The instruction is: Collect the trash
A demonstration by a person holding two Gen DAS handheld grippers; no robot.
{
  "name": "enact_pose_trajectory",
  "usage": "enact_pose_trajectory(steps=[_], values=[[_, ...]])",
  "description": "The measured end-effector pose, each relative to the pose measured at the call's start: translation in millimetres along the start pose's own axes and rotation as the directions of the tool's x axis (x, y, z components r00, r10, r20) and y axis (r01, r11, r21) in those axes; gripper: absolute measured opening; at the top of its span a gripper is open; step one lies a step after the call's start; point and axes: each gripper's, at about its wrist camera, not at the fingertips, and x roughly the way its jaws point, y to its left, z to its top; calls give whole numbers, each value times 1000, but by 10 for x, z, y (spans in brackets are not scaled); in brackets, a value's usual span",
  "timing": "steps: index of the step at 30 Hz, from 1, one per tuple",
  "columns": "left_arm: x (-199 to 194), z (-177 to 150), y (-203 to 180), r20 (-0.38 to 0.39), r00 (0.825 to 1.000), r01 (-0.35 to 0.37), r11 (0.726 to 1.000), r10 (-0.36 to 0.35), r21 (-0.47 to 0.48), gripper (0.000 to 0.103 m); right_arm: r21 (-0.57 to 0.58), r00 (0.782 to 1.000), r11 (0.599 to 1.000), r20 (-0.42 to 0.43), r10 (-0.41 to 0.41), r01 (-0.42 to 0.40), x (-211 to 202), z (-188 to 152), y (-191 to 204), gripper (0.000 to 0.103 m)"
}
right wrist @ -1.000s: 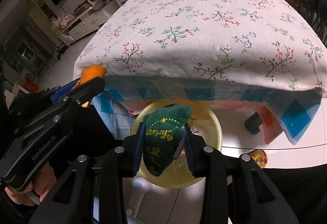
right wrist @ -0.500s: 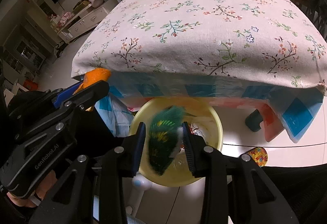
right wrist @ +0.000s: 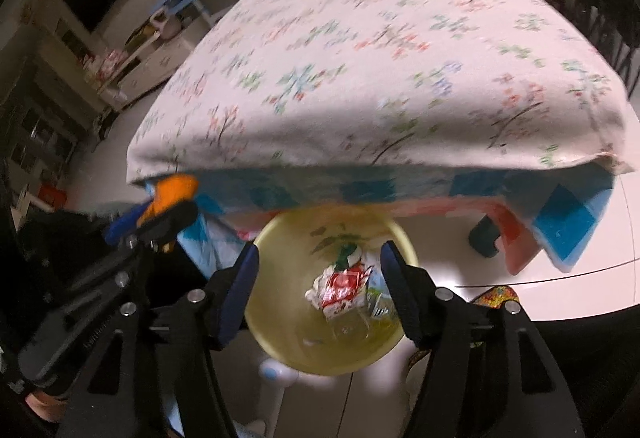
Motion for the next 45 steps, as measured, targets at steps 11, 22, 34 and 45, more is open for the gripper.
enact_pose_trajectory(steps=[11, 22, 34, 45], values=[[-29, 3, -20, 16, 999, -30, 1000, 30, -6, 68, 82, 989, 996, 145, -42, 30, -235, 71, -155, 76], [-341, 132, 149, 157, 983, -79, 991, 95, -111, 85, 27, 949, 994, 295, -107, 104, -472, 124, -8, 79], [-1022, 332, 309, 364, 899, -178, 963, 243, -203, 94, -39, 786, 976, 600, -149, 215, -1115, 121, 367, 91], [-1289, 303, 277, 407, 876, -194, 962, 257, -190, 96, -58, 729, 961, 664, -165, 270, -1326, 51, 396, 93]])
